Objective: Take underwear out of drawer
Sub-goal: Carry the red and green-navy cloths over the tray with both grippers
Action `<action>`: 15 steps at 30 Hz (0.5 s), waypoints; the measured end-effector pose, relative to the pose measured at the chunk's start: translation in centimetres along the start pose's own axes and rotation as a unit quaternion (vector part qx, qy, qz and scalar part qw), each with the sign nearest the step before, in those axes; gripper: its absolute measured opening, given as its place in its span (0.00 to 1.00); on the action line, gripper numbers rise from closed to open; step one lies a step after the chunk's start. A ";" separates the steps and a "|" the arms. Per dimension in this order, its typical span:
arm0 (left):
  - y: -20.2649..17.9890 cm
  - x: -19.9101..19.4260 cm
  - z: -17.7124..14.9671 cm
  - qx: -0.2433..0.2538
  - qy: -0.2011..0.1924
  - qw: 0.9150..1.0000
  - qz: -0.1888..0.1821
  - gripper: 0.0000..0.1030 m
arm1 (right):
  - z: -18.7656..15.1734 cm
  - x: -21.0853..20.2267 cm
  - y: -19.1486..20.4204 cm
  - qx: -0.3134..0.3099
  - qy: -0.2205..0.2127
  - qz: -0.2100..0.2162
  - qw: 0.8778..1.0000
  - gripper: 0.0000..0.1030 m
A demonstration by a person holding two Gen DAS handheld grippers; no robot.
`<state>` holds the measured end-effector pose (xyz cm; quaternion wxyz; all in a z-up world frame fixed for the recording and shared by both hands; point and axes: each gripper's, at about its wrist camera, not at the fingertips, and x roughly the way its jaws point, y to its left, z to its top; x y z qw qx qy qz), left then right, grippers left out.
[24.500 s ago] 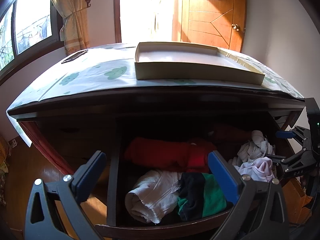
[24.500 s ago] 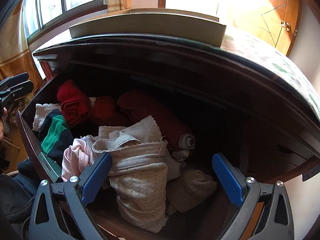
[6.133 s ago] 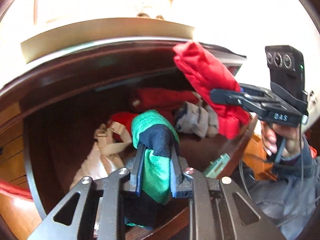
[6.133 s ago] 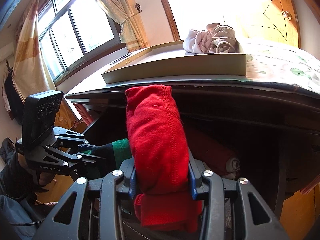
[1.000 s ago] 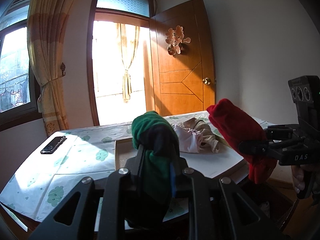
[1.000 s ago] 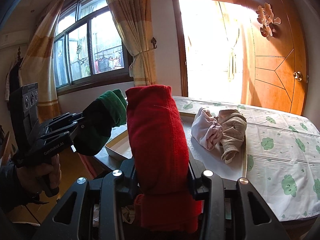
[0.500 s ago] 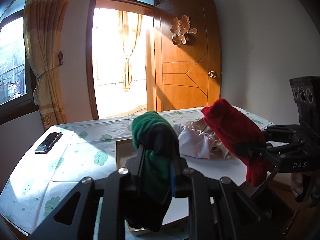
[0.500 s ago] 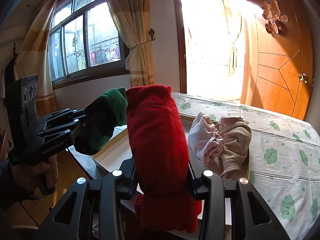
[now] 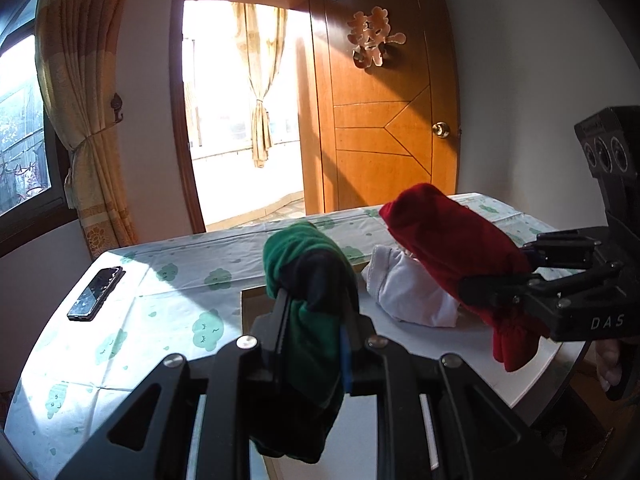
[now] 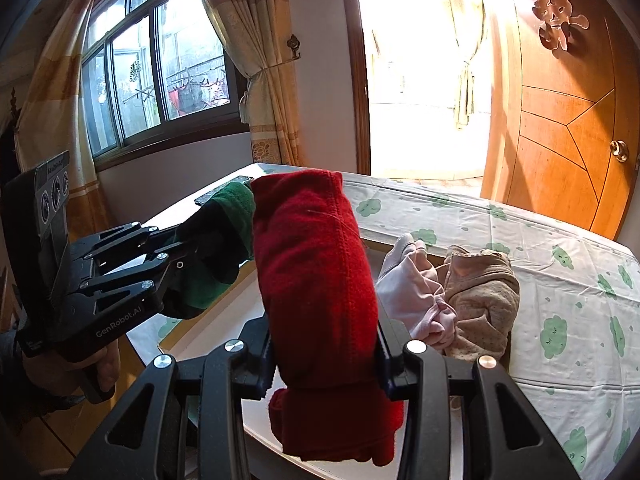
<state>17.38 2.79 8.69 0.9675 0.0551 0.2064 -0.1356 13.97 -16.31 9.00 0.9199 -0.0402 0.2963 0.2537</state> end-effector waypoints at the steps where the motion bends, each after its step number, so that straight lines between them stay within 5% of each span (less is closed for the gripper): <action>1: 0.1 0.4 0.2 0.000 0.003 1.000 0.000 0.18 | 0.4 0.4 -0.1 0.002 0.004 -0.002 1.000 0.41; 15: 2.9 5.0 1.6 -0.042 0.057 0.998 0.002 0.18 | 3.2 6.6 -1.1 0.009 0.057 -0.025 0.998 0.41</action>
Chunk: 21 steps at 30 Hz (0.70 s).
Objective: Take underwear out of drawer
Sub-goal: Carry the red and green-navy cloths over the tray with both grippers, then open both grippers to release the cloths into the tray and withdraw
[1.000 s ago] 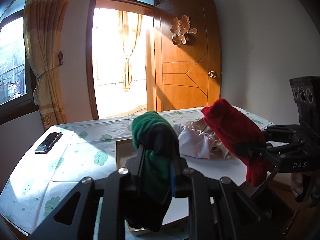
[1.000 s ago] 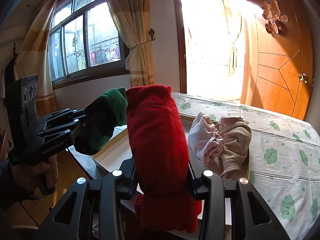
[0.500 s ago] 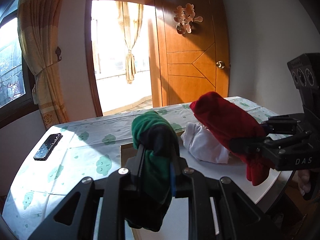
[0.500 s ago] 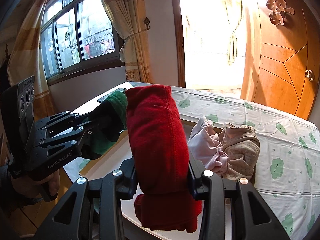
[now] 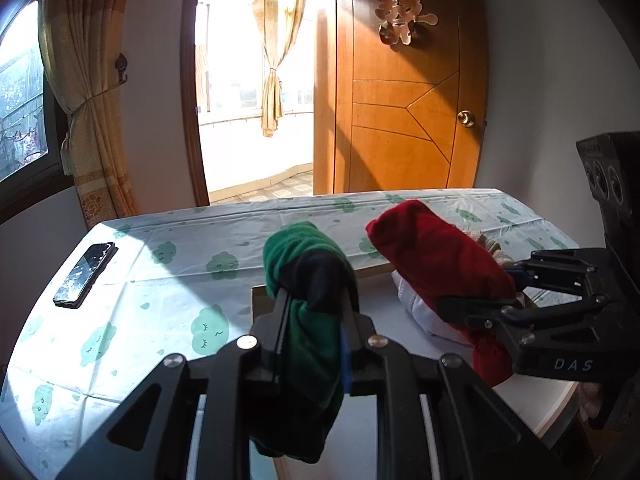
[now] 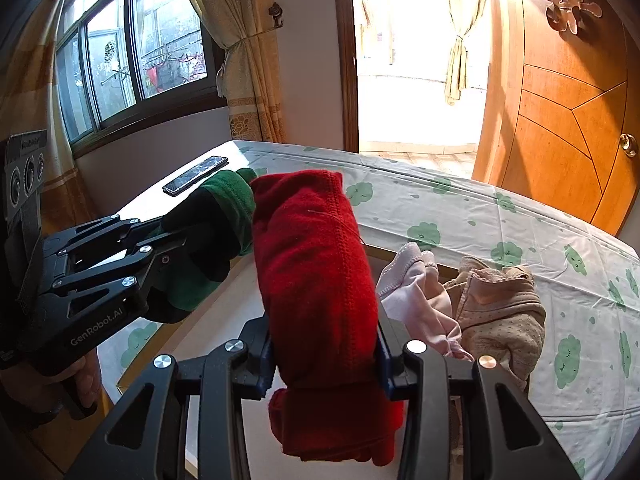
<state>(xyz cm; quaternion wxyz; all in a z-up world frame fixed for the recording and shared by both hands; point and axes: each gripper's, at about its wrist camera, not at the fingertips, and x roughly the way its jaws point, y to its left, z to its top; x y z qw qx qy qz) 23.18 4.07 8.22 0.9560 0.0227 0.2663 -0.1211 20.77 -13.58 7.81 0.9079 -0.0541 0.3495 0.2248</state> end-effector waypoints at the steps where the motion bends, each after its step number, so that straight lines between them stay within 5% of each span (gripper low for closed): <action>1: 0.1 0.2 0.1 -0.002 0.003 1.000 0.000 0.18 | 0.2 0.4 -0.2 0.003 0.003 -0.001 1.000 0.41; 21: 0.8 5.1 0.8 -0.047 0.068 0.997 -0.001 0.18 | 1.3 6.2 -1.3 0.052 0.063 -0.015 0.997 0.41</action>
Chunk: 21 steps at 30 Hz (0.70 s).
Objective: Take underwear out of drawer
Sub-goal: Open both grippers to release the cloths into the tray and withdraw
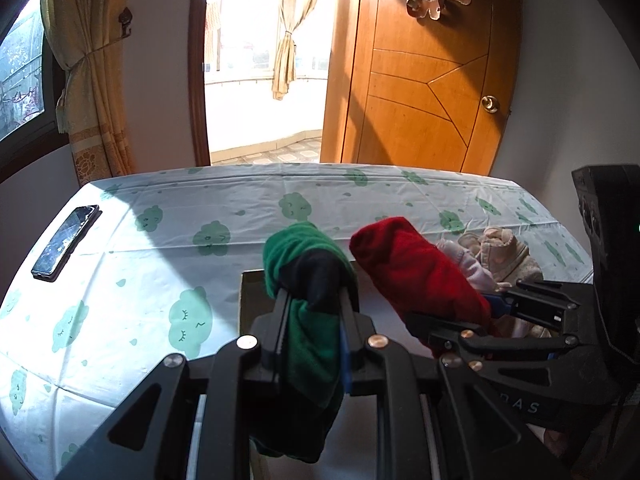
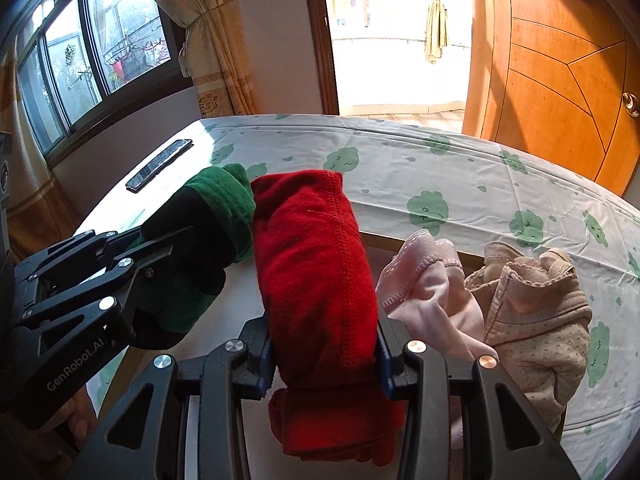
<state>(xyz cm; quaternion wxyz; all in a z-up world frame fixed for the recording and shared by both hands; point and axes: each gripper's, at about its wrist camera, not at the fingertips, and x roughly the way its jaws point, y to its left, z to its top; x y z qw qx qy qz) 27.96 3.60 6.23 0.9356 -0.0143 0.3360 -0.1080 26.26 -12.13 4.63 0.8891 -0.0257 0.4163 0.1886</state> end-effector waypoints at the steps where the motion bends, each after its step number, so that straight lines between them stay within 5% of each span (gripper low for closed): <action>1: 0.1 0.1 -0.1 -0.002 0.003 1.000 -0.002 0.18 | -0.1 0.3 -0.2 0.002 0.001 0.000 1.000 0.41; 10: -0.5 1.0 -0.3 0.000 0.023 1.000 -0.001 0.23 | -0.4 1.2 -1.1 0.019 0.014 0.013 1.000 0.44; 16: -0.6 0.2 -0.6 -0.004 0.011 1.000 -0.008 0.40 | -0.5 0.5 -1.6 0.035 -0.001 0.017 0.999 0.57; 21: -0.7 -0.6 -1.1 -0.006 0.001 1.000 -0.009 0.41 | -1.1 -1.0 -1.4 0.030 -0.017 0.016 0.999 0.63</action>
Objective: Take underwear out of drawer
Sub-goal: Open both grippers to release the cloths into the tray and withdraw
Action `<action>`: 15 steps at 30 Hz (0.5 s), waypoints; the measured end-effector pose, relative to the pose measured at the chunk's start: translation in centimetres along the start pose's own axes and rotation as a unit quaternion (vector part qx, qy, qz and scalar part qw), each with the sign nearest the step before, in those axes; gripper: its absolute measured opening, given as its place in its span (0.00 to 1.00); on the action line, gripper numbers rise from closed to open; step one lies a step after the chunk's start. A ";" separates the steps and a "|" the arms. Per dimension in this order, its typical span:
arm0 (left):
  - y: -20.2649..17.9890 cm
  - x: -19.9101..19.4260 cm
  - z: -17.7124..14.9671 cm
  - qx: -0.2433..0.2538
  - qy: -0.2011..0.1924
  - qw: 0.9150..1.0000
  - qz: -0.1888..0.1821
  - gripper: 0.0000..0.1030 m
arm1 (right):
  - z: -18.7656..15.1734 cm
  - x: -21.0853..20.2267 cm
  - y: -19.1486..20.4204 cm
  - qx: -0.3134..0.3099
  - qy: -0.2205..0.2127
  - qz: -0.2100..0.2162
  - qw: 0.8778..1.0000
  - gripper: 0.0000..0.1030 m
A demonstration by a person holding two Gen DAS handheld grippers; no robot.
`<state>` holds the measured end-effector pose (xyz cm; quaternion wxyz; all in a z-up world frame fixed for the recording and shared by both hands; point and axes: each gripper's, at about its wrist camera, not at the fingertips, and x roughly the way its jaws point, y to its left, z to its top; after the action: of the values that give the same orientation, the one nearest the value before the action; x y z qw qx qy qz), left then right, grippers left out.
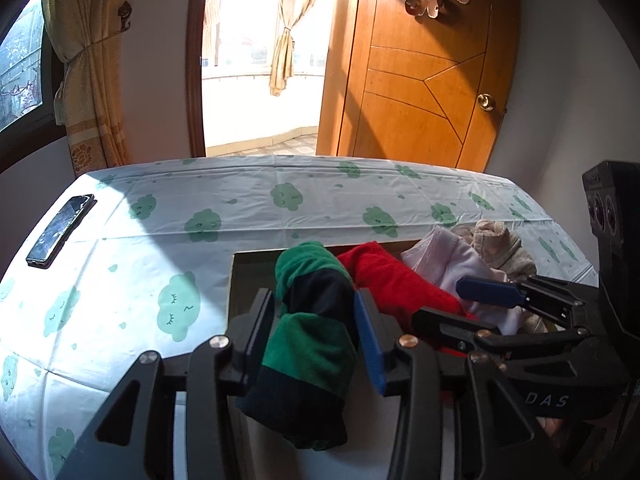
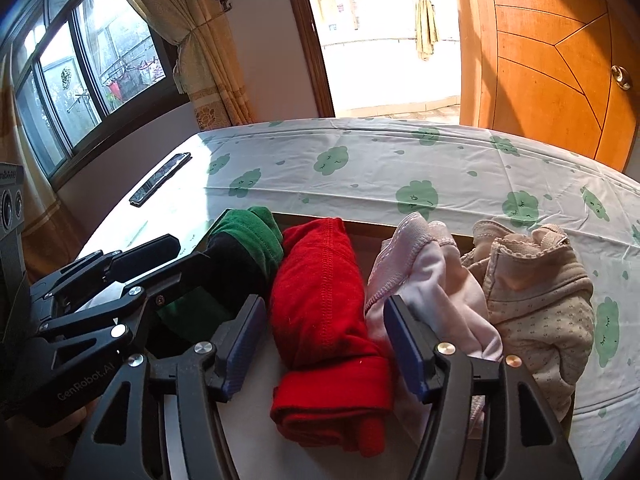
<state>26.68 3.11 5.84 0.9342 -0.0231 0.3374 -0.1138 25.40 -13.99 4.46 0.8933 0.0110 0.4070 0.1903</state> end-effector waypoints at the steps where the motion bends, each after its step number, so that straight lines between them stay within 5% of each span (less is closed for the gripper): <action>1: 0.0 -0.2 -0.2 -0.001 -0.002 1.000 0.000 0.44 | -0.2 -0.3 0.1 -0.003 -0.002 0.000 1.000 0.63; 15: -0.5 -2.3 -1.7 0.001 -0.023 1.000 0.010 0.50 | -2.7 -3.2 1.1 -0.012 -0.024 0.025 0.999 0.65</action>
<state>23.83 3.22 6.02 0.9429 -0.0216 0.3157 -0.1036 21.18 -14.48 5.16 0.8977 0.0154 0.3832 0.2171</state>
